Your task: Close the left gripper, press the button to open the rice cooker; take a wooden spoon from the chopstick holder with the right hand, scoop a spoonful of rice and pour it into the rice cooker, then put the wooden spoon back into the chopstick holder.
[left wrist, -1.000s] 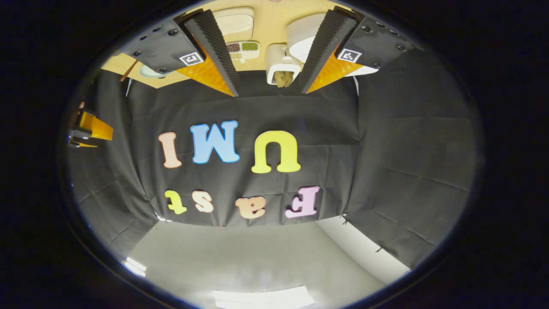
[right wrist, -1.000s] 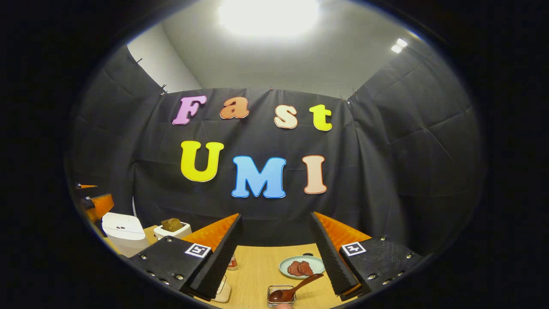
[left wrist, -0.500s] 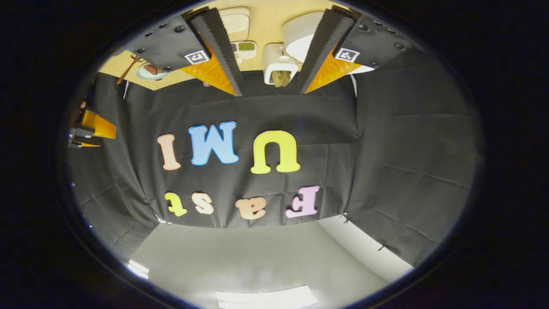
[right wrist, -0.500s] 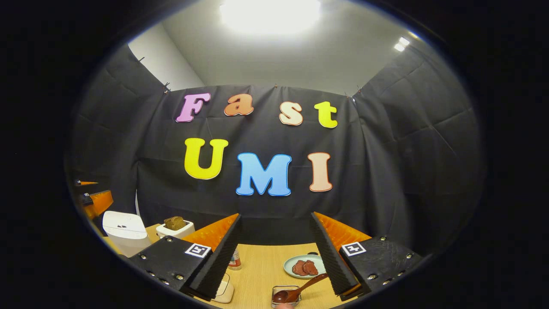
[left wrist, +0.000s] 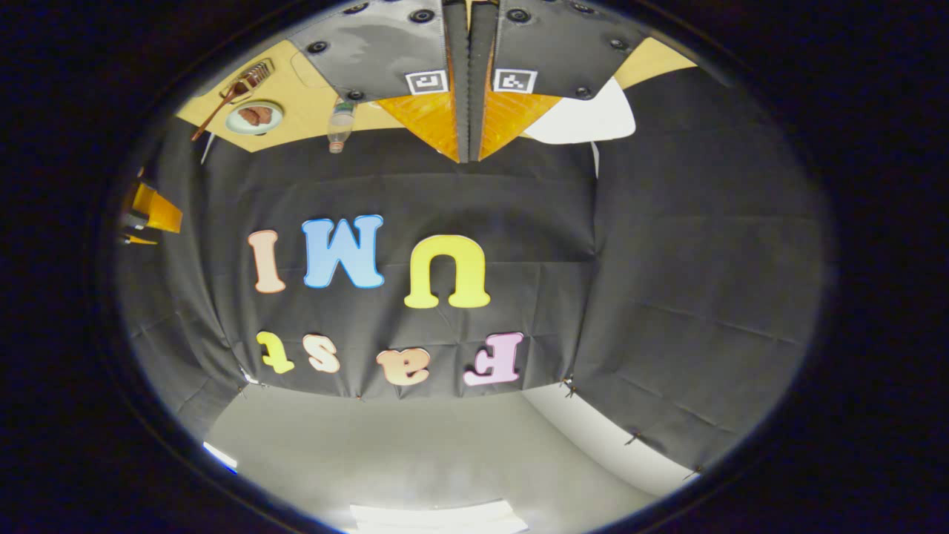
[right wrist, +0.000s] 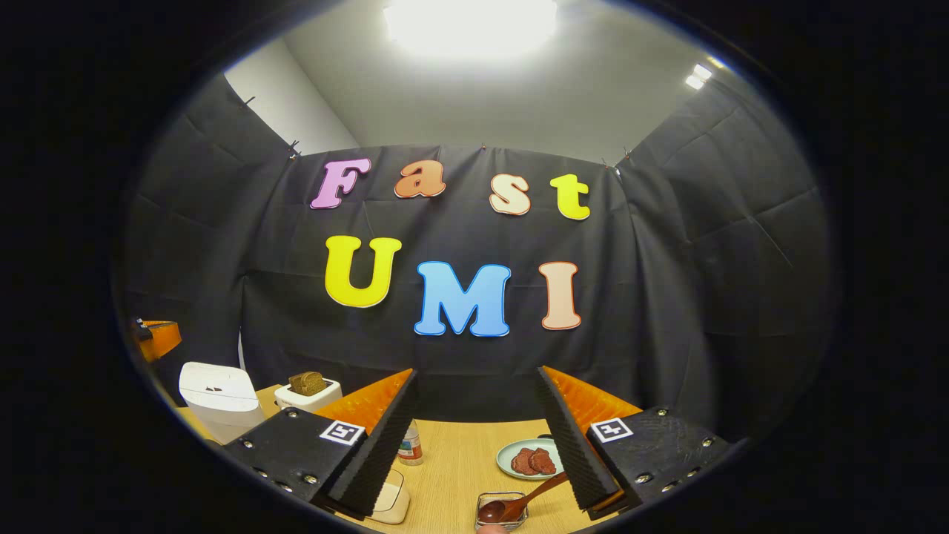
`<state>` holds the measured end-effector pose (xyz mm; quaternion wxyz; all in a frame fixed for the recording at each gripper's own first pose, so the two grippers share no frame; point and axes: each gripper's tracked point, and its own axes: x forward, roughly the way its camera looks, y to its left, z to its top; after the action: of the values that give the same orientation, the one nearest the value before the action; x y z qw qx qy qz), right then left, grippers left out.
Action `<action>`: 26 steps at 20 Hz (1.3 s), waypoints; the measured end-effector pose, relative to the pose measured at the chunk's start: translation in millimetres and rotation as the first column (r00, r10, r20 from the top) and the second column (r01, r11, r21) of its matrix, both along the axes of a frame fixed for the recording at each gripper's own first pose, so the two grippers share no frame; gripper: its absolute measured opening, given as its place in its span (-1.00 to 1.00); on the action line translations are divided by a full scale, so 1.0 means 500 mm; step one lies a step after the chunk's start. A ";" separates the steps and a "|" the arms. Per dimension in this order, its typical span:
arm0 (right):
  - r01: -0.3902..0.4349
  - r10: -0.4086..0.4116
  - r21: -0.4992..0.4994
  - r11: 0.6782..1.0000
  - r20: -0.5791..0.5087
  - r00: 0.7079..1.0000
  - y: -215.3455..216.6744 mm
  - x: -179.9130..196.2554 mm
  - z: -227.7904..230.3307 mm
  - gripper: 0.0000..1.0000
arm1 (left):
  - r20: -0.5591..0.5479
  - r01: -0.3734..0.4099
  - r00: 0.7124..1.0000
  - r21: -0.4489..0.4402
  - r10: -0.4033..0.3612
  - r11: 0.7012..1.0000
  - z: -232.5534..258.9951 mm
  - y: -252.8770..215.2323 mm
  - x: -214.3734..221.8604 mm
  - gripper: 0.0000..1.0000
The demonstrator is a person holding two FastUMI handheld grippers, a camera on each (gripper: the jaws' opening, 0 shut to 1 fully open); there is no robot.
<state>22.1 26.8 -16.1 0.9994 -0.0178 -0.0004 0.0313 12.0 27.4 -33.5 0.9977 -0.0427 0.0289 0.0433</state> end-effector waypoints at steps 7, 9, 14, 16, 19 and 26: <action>0.030 -0.030 -0.006 1.000 -0.001 1.000 0.022 -0.005 -0.001 0.90 | -0.001 -0.017 1.000 0.026 0.017 1.000 -0.008 0.080 0.052 -0.83; 0.051 -0.051 -0.015 0.999 -0.003 0.999 0.026 -0.011 -0.004 0.90 | -0.022 -0.012 1.000 0.010 0.012 1.000 -0.025 0.101 0.071 -0.83; 0.082 -0.083 -0.031 0.996 -0.013 0.996 0.046 -0.023 -0.015 0.90 | -0.092 -0.024 0.995 0.036 0.028 0.999 -0.085 0.176 0.116 -0.82; 0.098 -0.098 -0.031 0.995 -0.023 0.995 0.051 -0.025 -0.023 0.90 | -0.121 -0.008 0.993 0.041 0.013 0.999 -0.120 0.192 0.132 -0.83; 0.119 -0.120 -0.031 0.992 -0.034 0.992 0.055 -0.028 -0.030 0.90 | -0.173 0.010 0.985 0.032 -0.005 0.999 -0.177 0.212 0.158 -0.78; 0.165 -0.169 -0.072 0.984 -0.044 0.985 0.066 -0.036 -0.040 0.90 | -0.268 0.031 0.963 0.010 -0.027 0.999 -0.305 0.249 0.194 -0.83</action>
<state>3.9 60.0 -36.3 0.9970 -0.0509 0.0272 -0.0521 108.9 152.0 -186.2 0.9854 -0.0292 0.1640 0.0344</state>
